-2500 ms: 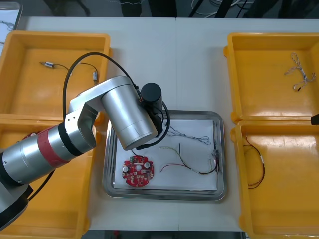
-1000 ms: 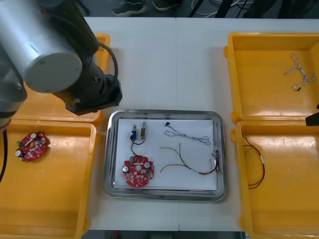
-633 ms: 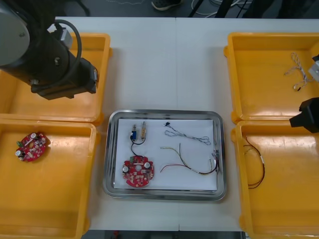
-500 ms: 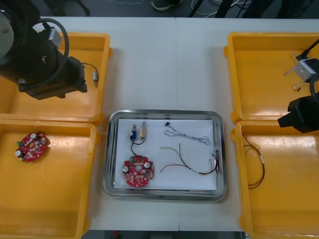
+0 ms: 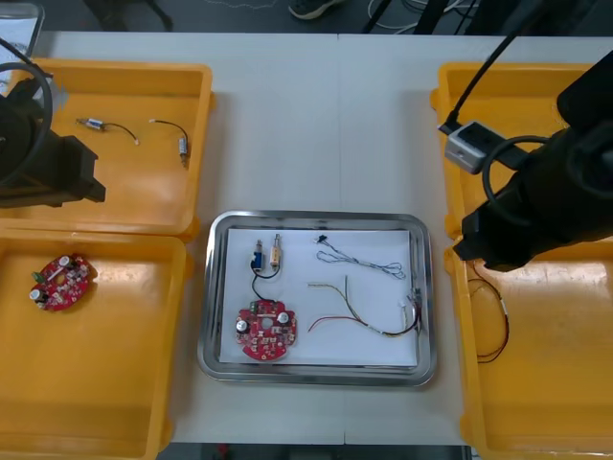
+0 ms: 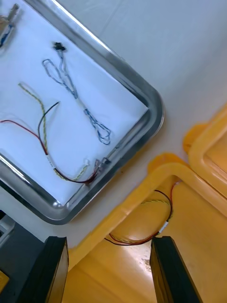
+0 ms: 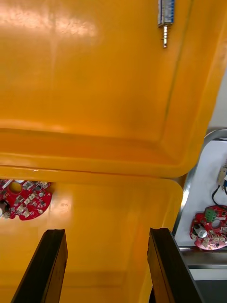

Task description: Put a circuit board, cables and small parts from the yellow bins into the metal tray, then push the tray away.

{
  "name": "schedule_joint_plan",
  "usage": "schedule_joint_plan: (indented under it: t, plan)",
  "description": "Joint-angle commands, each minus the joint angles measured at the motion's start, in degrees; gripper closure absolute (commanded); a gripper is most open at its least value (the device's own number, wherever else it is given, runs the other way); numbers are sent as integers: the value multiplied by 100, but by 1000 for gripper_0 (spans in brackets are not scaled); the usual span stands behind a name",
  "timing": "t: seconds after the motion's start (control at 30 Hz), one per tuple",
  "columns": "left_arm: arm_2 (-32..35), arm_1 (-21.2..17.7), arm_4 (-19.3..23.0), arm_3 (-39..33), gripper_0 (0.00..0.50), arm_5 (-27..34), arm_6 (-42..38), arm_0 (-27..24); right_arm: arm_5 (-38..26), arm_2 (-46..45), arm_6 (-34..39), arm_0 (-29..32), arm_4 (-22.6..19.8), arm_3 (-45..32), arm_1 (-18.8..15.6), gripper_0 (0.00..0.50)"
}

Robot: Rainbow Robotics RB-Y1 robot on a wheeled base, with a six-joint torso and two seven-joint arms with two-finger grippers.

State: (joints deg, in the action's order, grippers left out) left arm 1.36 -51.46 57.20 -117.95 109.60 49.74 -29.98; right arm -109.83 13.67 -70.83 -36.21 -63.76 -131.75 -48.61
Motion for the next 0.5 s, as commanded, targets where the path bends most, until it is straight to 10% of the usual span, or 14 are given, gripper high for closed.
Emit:
schedule_joint_plan:
  t: [0.03,0.5]
  plan:
    - [426,-409,90,-17,0,40,695,379,-17,664,87,-501,57,-229,378,0]
    - [787,-690,125,-307,0,40,1126,1354,-17,2641,-722,-1169,751,26,1424,0]
